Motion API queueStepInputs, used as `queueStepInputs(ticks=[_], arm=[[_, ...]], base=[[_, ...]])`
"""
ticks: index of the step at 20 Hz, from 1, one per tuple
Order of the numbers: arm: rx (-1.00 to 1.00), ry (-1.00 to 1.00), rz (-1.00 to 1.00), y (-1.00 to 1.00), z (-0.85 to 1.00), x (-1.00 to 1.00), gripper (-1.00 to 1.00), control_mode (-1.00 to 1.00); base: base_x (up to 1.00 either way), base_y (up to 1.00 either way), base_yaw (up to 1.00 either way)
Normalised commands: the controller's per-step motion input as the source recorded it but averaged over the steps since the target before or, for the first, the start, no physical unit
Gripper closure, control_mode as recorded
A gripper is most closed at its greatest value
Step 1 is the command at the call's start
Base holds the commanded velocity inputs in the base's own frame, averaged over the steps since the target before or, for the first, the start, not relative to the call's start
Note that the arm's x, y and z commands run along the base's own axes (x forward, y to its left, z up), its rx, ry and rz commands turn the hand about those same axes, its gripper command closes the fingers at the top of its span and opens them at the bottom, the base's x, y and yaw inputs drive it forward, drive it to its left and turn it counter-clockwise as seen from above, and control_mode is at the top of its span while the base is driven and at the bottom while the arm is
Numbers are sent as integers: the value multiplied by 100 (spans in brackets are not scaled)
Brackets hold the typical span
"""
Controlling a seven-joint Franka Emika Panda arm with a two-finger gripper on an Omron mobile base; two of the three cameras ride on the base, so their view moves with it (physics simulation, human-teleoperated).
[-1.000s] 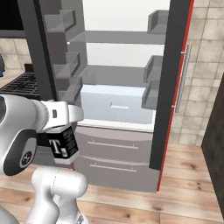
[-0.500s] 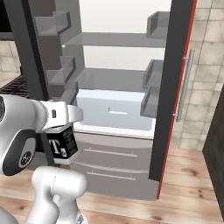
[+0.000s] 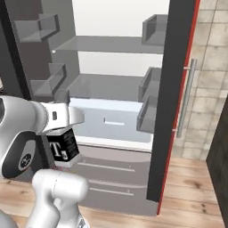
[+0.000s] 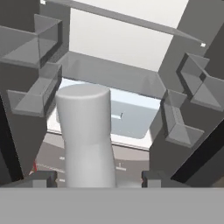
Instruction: Place the liquor and beer on the top shelf of the fridge to keep them out of children's reach, and place the corn on lower shelves for easy access.
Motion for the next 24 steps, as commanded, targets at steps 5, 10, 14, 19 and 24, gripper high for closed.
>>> queueStepInputs(ticks=[5,10,14,19,24], arm=[[0,0,0,0,0,0,100,100],[0,0,0,0,0,0,100,100],[0,0,0,0,0,0,100,100],[0,0,0,0,0,0,100,100],[0,0,0,0,0,0,100,100]], base=[[47,-43,0],[34,-23,0],[31,0,0],[38,0,0],[45,0,0]])
